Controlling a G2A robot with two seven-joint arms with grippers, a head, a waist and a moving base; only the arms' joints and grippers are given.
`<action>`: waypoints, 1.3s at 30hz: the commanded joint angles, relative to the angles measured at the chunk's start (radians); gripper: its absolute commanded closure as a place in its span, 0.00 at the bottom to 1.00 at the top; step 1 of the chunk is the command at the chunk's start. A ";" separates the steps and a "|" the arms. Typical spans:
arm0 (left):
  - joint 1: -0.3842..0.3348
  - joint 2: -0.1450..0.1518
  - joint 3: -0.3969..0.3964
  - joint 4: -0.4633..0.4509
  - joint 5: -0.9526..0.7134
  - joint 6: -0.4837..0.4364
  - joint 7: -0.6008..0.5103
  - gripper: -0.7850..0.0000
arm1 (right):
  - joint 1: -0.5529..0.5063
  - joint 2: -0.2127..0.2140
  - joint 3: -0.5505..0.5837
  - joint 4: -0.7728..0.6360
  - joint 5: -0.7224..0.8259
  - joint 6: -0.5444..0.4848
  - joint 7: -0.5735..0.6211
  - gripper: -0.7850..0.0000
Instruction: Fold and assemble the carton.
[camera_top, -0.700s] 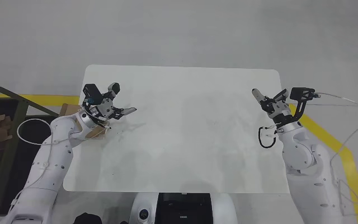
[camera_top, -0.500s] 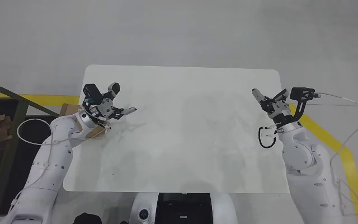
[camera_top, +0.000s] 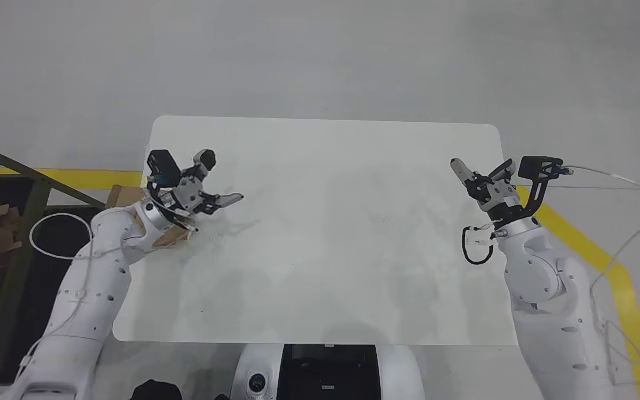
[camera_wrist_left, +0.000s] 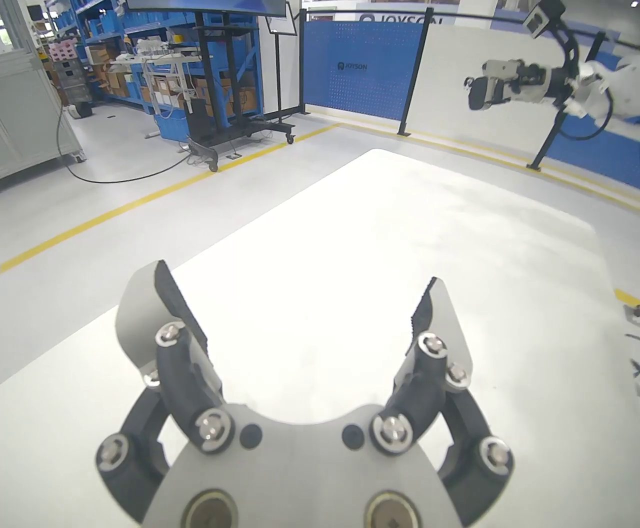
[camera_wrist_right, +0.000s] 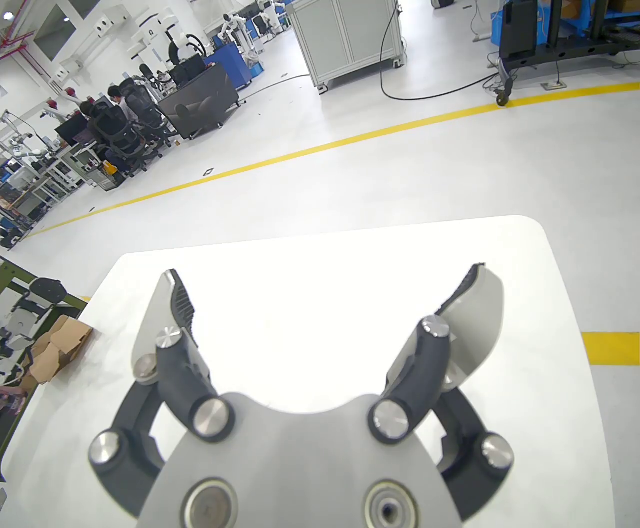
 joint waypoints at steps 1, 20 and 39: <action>-0.006 0.000 -0.009 0.004 -0.047 0.009 -0.041 0.00 | 0.000 0.000 0.000 0.000 0.000 0.000 0.000 0.00; 0.057 0.046 -0.264 0.106 -0.711 0.020 -0.503 0.00 | 0.000 0.000 0.000 0.000 0.000 0.000 0.000 0.00; 0.054 0.058 -0.292 0.112 -0.795 0.040 -0.620 0.00 | 0.000 0.000 0.000 0.000 0.000 0.000 0.000 0.00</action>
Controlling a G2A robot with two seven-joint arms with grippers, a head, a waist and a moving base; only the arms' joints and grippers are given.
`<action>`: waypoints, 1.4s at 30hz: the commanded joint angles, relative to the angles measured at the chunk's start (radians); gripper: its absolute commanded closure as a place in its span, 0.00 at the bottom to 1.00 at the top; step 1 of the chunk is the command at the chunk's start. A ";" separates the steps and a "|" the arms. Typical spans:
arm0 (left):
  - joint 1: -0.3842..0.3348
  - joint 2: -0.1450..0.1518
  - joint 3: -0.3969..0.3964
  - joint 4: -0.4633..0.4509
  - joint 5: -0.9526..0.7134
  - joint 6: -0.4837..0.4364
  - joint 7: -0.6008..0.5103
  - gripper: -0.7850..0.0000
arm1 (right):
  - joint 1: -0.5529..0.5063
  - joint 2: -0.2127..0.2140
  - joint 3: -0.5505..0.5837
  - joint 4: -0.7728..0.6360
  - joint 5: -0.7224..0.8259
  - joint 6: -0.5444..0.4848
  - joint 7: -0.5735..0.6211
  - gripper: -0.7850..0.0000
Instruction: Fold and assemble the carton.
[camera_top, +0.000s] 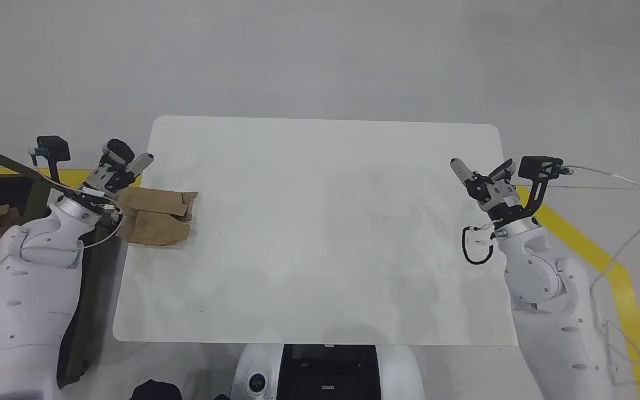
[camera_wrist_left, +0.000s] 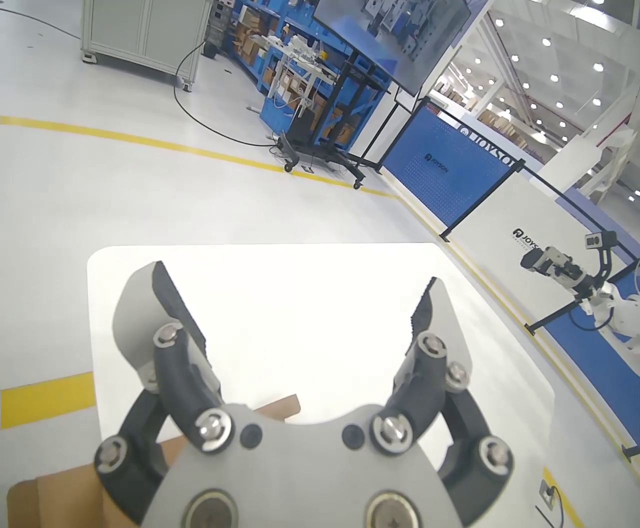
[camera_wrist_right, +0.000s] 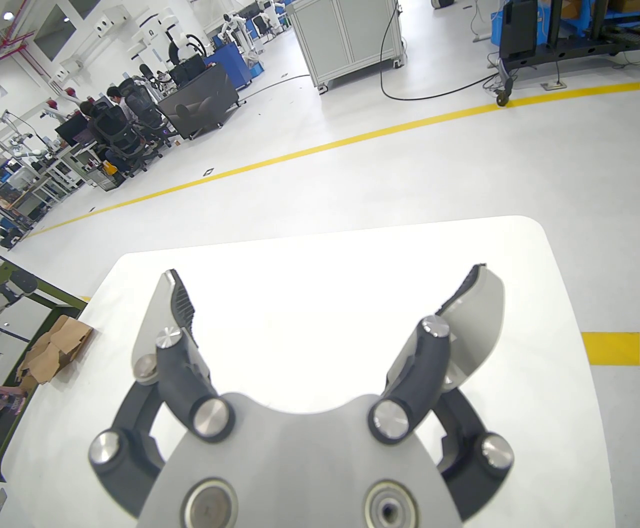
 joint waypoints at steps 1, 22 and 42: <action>0.000 0.000 0.000 0.000 0.000 0.000 0.000 0.00 | 0.000 0.000 0.000 0.000 0.000 0.000 0.000 0.00; -0.150 0.068 -0.167 0.305 -0.541 0.328 -0.598 0.00 | 0.000 0.000 0.000 0.000 0.000 0.000 0.000 0.00; -0.342 0.119 -0.172 0.776 -0.364 0.342 -0.508 0.00 | 0.000 0.000 0.000 0.000 0.000 0.000 0.000 0.00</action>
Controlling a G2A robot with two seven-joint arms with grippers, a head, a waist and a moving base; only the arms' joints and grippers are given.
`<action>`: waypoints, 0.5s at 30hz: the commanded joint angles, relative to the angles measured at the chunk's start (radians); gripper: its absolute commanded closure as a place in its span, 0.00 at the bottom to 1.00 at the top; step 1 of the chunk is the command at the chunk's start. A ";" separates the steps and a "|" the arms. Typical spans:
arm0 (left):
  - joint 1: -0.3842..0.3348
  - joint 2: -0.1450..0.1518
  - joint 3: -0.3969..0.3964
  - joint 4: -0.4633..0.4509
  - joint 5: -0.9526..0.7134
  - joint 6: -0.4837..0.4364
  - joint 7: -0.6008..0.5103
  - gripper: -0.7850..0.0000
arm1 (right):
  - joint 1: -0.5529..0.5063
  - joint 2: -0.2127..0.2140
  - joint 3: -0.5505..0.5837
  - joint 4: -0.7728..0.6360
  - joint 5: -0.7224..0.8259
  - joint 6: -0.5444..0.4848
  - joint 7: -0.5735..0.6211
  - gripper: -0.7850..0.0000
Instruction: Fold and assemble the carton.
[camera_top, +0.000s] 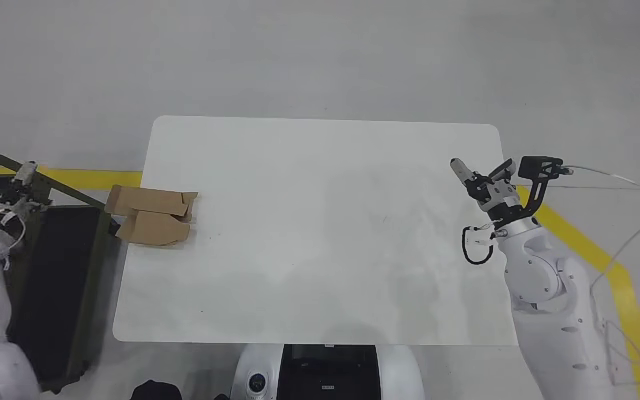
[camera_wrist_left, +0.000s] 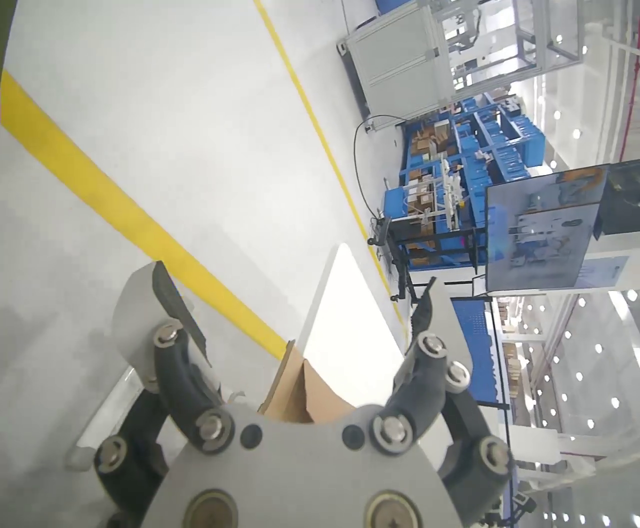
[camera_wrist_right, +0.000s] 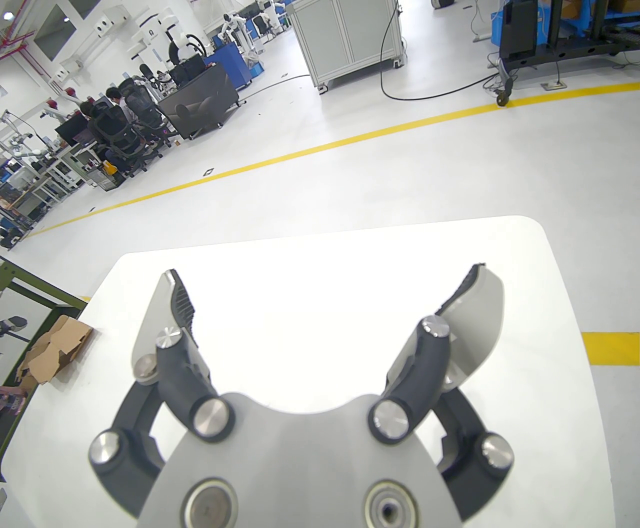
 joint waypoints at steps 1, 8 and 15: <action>-0.016 -0.005 0.025 0.032 0.023 -0.017 -0.003 0.00 | 0.000 0.000 0.000 0.000 0.000 0.000 0.000 0.00; -0.039 -0.017 0.072 0.105 0.061 -0.077 -0.016 0.00 | 0.000 0.000 0.000 0.000 0.000 0.000 0.000 0.00; -0.043 -0.029 0.136 0.113 0.155 -0.169 0.005 0.00 | 0.000 0.000 0.000 0.000 0.000 0.000 0.000 0.00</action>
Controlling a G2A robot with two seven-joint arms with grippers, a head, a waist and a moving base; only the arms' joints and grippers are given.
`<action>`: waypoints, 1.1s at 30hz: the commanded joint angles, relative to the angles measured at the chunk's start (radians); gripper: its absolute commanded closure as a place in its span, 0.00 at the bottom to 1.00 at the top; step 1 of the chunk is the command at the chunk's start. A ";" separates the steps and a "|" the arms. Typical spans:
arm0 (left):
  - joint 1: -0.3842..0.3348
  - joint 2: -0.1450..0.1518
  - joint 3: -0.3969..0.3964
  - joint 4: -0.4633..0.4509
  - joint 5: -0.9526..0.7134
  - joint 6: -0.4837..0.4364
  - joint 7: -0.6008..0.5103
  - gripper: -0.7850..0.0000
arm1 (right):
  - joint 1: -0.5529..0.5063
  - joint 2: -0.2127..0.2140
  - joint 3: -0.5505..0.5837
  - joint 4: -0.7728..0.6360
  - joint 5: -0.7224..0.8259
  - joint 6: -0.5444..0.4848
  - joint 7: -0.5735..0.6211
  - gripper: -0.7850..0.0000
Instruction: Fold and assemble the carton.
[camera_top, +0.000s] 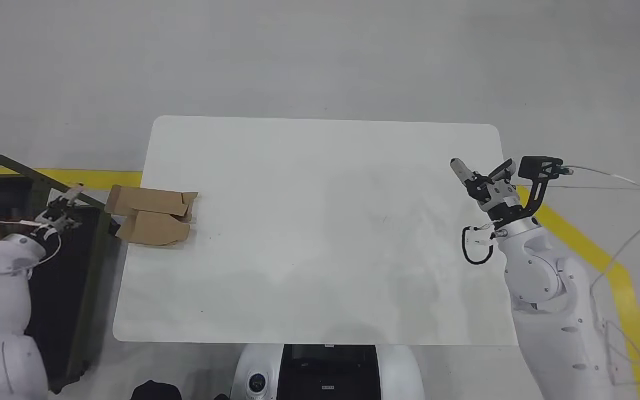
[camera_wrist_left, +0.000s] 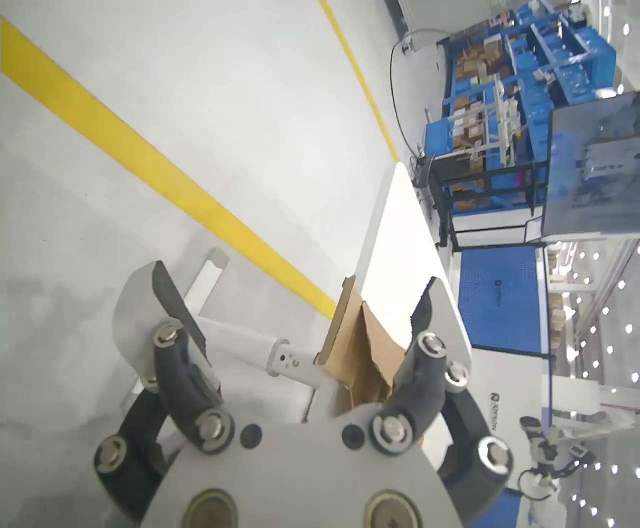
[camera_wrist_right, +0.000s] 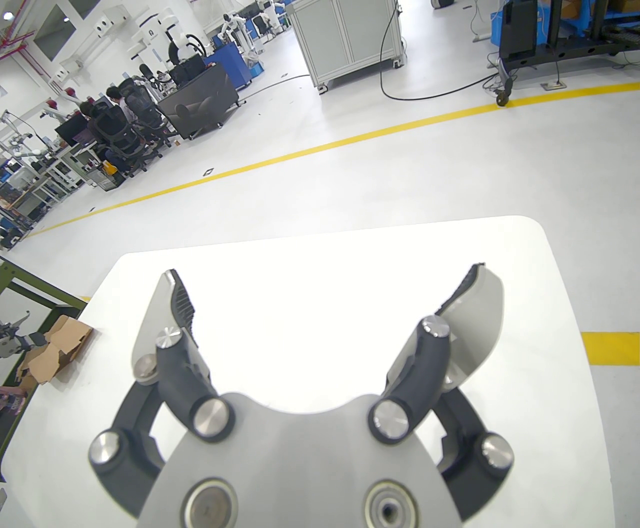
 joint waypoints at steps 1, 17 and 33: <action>-0.005 -0.005 0.018 0.003 0.020 -0.019 0.001 0.00 | 0.000 0.000 0.000 0.000 0.000 0.000 0.000 0.00; -0.050 -0.047 0.127 0.035 0.111 -0.022 0.016 0.00 | 0.000 0.000 0.000 0.000 0.000 0.000 0.000 0.00; -0.085 -0.054 0.138 0.061 0.039 -0.027 -0.073 0.80 | 0.000 0.000 0.000 0.000 0.000 0.000 0.000 0.00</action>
